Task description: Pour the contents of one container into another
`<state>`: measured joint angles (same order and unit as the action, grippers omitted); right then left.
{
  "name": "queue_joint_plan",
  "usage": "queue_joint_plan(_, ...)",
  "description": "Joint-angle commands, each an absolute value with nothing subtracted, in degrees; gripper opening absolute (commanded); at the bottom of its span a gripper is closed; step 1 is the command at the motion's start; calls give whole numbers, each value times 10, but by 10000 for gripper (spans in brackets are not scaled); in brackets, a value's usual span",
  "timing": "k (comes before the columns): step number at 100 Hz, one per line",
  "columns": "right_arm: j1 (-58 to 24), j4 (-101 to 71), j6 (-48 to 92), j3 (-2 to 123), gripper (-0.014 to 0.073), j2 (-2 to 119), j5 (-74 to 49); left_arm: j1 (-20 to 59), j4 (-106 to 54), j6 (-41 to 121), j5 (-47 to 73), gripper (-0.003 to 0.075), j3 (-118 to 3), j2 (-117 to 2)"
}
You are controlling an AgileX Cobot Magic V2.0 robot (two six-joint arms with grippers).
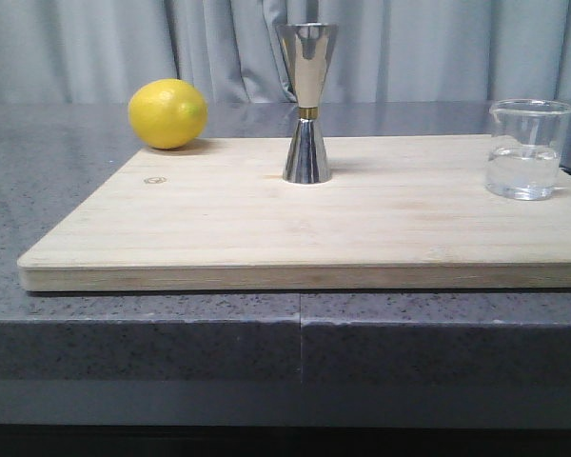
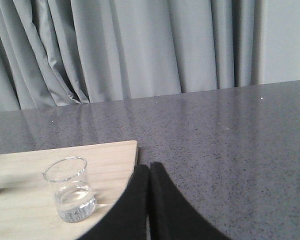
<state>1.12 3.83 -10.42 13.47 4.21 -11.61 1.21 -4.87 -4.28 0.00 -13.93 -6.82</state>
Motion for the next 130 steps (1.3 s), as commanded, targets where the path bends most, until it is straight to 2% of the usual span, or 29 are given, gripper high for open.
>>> queue_joint_plan(1,14,38,-100,207,-69,100,-113,13,-59,-47,0,-21,-227,-137)
queue_joint_plan(23,14,38,-100,322,-69,226,-162,13,-112,-47,139,-20,-398,-314)
queue_joint_plan(37,14,38,-100,359,-61,283,-158,13,-128,-43,159,-20,-453,-397)
queue_joint_plan(49,14,38,-100,363,23,316,-147,19,-148,-39,159,-20,-468,-441)
queue_joint_plan(60,14,38,-100,363,178,335,-136,49,-148,-6,154,-8,-471,-468)
queue_joint_plan(69,14,38,-100,363,333,346,-113,86,-148,41,146,61,-471,-485)
queue_joint_plan(77,14,29,-100,363,444,355,-80,128,-148,70,124,181,-471,-500)
queue_joint_plan(84,14,29,-100,363,486,364,-60,162,-148,83,97,312,-471,-513)
queue_joint_plan(93,14,27,-100,363,488,373,-57,203,-146,93,61,487,-471,-530)
queue_joint_plan(100,14,27,-100,359,488,379,-61,229,-146,93,39,572,-471,-544)
queue_joint_plan(130,-16,27,-100,300,488,382,-69,315,-101,93,-32,586,-452,-629)
